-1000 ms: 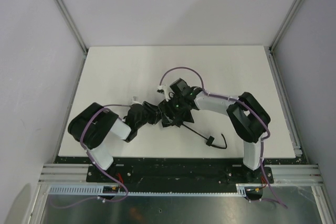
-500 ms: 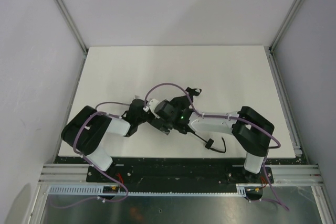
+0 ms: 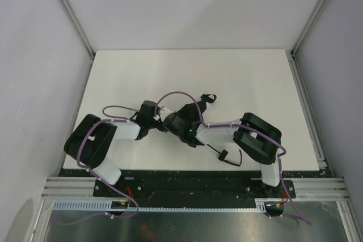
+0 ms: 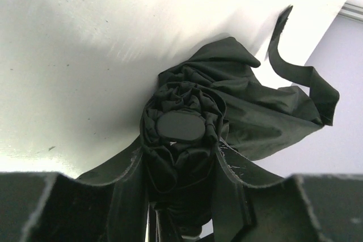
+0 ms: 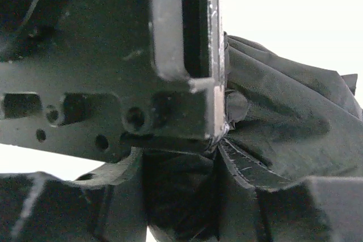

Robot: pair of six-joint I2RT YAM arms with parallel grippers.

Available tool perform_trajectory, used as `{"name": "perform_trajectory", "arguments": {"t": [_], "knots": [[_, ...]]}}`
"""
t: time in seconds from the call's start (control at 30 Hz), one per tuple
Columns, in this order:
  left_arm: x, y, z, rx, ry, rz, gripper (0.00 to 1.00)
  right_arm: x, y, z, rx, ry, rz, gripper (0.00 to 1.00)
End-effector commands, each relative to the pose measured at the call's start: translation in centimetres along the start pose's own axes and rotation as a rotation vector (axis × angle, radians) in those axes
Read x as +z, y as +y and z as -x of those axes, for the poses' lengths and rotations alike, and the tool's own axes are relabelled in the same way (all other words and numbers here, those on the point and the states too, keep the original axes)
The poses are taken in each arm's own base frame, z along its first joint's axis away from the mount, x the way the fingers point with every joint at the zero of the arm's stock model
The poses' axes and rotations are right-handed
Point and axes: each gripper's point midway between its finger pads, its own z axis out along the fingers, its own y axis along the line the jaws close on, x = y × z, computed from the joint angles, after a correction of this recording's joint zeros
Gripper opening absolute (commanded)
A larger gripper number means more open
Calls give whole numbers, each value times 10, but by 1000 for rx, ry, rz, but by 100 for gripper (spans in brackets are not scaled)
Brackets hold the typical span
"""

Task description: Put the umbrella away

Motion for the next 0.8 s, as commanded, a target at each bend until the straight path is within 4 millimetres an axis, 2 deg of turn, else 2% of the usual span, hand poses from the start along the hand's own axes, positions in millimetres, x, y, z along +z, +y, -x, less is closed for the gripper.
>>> {"name": "perform_trajectory", "arguments": {"t": [0.0, 0.17, 0.23, 0.27, 0.4, 0.57, 0.63, 0.77], "knots": [[-9, 59, -14, 46, 48, 244, 0, 18, 14, -76, -70, 231, 84, 33], [-9, 45, -12, 48, 43, 212, 0, 16, 28, -87, 12, 278, 215, 5], [-10, 38, -9, 54, 33, 193, 5, 13, 31, -87, 44, 285, 274, 1], [-10, 34, -8, 58, 28, 180, 11, 11, 32, -87, 58, 290, 301, 1], [-13, 12, 1, 85, -3, 108, 55, 6, 38, -89, 127, 311, 413, 0], [-26, -10, 16, 121, -48, -11, 92, -2, 45, -82, 258, 308, 571, 0], [-33, -13, 21, 122, -66, -55, 98, -4, 47, -79, 304, 306, 621, 0], [-43, -11, 26, 132, -80, -103, 99, -6, 49, -75, 408, 308, 709, 0]]}}
